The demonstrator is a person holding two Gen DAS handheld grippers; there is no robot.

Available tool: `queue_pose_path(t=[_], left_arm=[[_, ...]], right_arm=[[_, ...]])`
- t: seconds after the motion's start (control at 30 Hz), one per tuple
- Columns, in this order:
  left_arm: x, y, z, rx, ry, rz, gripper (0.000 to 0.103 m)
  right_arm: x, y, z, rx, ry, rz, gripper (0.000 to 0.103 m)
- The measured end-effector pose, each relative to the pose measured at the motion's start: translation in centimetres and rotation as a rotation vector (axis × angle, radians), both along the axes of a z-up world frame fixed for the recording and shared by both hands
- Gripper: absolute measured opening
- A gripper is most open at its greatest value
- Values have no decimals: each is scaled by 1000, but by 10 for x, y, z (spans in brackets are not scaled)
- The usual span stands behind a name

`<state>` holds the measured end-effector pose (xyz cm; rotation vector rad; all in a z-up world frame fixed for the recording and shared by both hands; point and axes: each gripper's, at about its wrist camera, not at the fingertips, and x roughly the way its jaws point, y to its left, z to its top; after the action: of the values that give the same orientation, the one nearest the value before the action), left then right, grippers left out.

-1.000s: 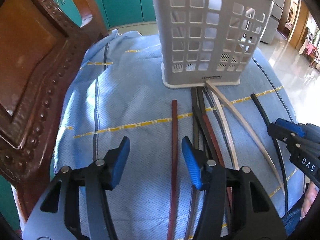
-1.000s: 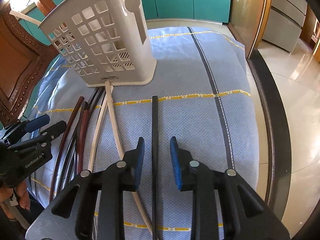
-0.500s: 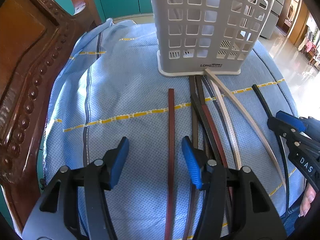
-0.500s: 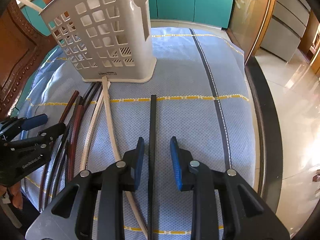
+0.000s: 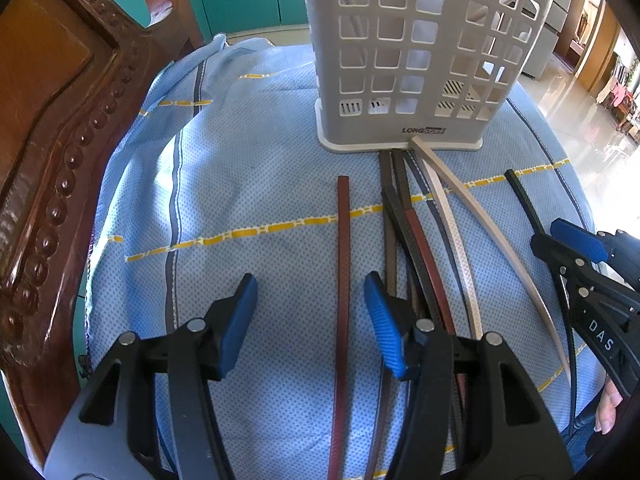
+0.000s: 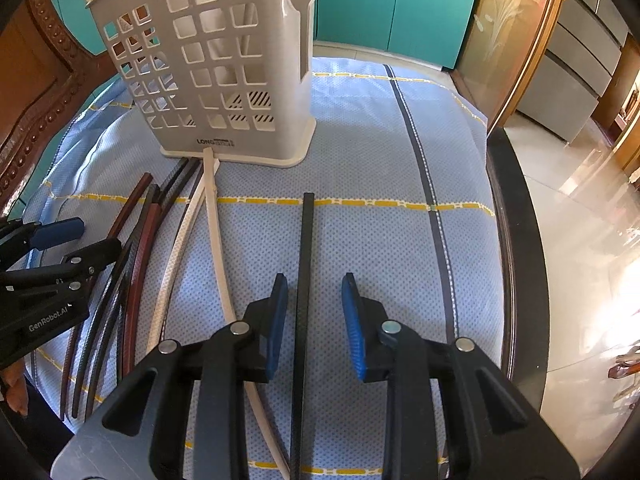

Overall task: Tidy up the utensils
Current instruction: 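Position the right tool around a black chopstick while the left tool hovers over a dark brown chopstick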

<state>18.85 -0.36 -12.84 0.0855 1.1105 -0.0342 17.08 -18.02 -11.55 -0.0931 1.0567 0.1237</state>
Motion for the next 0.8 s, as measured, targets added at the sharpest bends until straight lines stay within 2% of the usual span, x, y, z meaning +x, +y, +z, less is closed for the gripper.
queue_pose_path(t=[0.13, 0.47, 0.8], left_arm=[[0, 1, 0, 0, -1, 5, 61], [0, 1, 0, -1, -2, 7, 61], [0, 2, 0, -2, -1, 8, 62]], right_arm=[[1, 1, -1, -7, -1, 1, 34], [4, 1, -2, -7, 4, -3, 39], [4, 0, -3, 0, 3, -6, 40]])
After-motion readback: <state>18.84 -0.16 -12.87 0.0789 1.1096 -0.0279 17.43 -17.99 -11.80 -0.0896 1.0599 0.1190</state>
